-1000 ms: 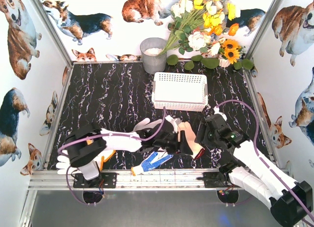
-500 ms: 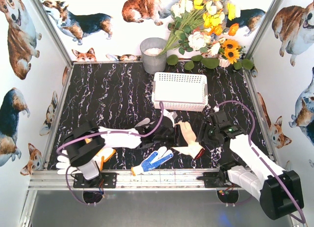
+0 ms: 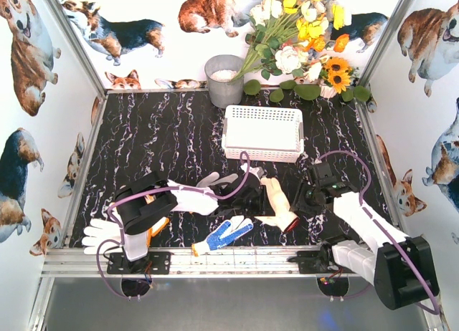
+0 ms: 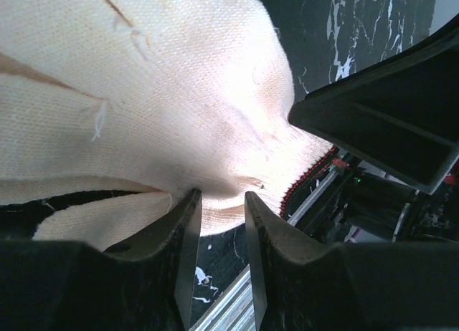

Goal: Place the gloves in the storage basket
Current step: Pick up the glove from the center of the board.

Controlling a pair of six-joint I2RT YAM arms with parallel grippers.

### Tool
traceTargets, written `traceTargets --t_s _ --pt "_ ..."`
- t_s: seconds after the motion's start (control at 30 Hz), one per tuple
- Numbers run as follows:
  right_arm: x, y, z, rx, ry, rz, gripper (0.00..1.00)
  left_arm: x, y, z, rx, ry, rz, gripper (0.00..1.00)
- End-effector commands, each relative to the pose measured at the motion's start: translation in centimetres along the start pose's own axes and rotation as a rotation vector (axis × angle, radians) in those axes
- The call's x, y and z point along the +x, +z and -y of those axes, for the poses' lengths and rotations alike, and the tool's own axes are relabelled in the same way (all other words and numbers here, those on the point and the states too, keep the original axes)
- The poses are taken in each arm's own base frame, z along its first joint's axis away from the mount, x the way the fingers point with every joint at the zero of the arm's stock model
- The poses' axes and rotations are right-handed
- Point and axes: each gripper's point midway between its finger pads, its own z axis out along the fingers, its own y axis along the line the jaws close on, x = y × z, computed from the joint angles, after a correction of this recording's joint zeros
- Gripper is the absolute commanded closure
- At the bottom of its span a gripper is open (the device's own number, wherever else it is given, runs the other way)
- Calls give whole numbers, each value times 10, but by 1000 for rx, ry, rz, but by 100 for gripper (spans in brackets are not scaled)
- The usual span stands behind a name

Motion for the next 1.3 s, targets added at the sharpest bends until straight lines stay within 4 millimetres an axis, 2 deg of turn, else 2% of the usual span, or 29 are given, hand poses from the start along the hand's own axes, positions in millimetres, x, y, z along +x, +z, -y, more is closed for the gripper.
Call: traceTargets --t_s 0.0,0.2,0.3,0.43,0.57,0.73,0.83,0.93,1.1,1.27 --pt "6 2 0 -1 40 -32 67 -2 -1 -11 -26 2 18 75" --pt "23 3 -1 -14 69 -115 73 -3 -9 -33 -116 44 20 75" --pt "24 -3 -6 -40 91 -107 74 -10 -13 -38 -133 65 27 75" --pt "29 -7 -10 -75 111 -98 68 -16 -14 -40 -140 113 20 73" --pt "27 -12 -13 -88 107 -87 59 -20 -15 -26 -93 177 13 67" --pt "-3 -30 -28 -125 89 34 52 -33 -35 0 -27 266 63 59" --pt "-29 -36 -33 -135 80 144 49 -37 -46 12 8 294 81 59" --pt "-52 -38 -41 -143 55 206 48 -30 -49 19 60 292 56 63" --pt "-77 -21 -51 -173 43 232 50 -14 -42 31 157 250 20 68" --pt "-90 3 -54 -175 17 199 54 1 -32 40 208 243 -19 73"
